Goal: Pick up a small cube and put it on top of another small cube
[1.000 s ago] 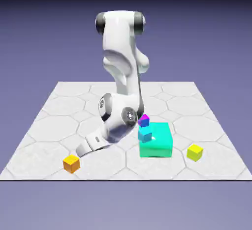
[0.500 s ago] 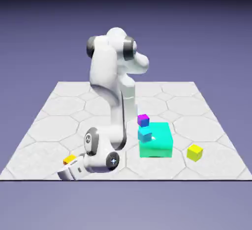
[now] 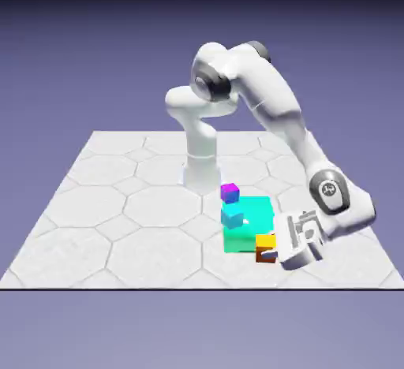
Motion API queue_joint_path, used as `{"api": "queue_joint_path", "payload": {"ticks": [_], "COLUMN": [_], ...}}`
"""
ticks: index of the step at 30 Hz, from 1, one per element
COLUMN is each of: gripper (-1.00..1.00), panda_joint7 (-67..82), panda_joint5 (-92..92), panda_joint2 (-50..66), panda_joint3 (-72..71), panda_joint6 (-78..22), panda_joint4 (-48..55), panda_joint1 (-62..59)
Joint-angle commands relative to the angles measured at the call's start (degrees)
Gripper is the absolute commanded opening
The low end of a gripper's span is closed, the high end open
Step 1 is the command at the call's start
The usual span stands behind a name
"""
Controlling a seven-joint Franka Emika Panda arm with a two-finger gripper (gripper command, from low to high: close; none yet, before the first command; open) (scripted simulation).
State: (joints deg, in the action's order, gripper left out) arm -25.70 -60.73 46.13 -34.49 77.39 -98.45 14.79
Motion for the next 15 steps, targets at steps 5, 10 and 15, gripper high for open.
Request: {"api": "queue_joint_path", "payload": {"ticks": [5, 10, 15], "gripper": [-1.00, -1.00, 1.00], "panda_joint7": [-1.48, -3.36, -4.13], "panda_joint5": [-3.43, -9.31, -11.06], "panda_joint2": [2.55, 7.54, 8.88], "panda_joint3": [-10.06, -14.47, -15.70], "panda_joint6": [-5.98, -6.69, -6.87], "panda_joint4": [0.10, -3.14, -4.03], "panda_joint1": [7.43, 1.11, -0.85]}}
